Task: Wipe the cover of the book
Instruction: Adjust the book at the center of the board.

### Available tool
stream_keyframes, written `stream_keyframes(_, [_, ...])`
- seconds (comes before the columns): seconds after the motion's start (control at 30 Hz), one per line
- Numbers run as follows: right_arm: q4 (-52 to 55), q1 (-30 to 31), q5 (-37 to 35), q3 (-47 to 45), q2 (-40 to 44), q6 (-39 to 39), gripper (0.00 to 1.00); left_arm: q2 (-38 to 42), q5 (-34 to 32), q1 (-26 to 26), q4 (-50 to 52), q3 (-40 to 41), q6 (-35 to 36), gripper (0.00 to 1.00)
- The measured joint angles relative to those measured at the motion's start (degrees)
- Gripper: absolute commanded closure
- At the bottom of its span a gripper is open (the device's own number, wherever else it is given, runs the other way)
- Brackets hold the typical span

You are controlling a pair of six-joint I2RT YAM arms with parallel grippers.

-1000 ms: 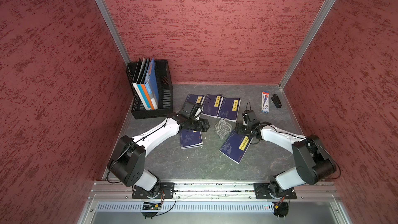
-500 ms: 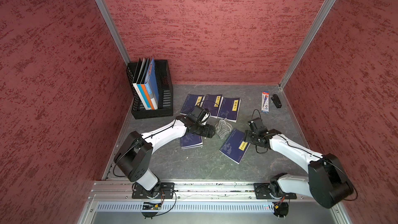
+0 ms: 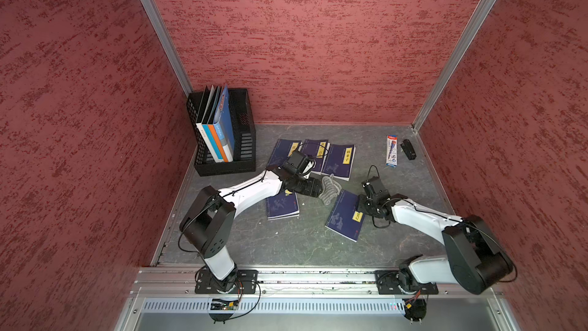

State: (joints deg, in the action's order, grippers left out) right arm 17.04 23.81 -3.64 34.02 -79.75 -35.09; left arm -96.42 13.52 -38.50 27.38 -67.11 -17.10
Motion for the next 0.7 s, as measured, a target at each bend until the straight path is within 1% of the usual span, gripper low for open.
stream_keyframes(0.13, [-1.62, 0.44, 1.36, 1.68, -2.45, 2.54, 0.46, 0.07, -0.20, 0.52, 0.02, 0.02, -0.09, 0.14])
stream_keyframes(0.37, [-3.32, 2.16, 3.78, 7.13, -8.59, 5.14, 0.46, 1.25, -0.94, 1.05, 0.02, 0.17, -0.48, 0.14])
stream_keyframes(0.47, [-2.71, 2.89, 3.82, 9.84, -10.88, 5.62, 0.43, 2.34, -1.46, 1.33, 0.22, 0.52, -0.94, 0.15])
stream_keyframes(0.53, [-0.92, 3.06, 3.13, 11.19, -11.15, 6.25, 0.38, 3.13, -1.81, 1.70, 0.59, 0.76, -1.20, 0.14])
stream_keyframes(0.6, [1.29, 3.10, 1.88, 12.68, -10.64, 7.15, 0.35, 4.07, -2.08, 2.25, 1.29, 0.98, -1.36, 0.14])
stream_keyframes(0.7, [4.20, 3.10, 0.28, 15.61, -8.55, 9.75, 0.32, 6.45, -2.25, 3.39, 1.88, 1.84, -1.51, 0.13])
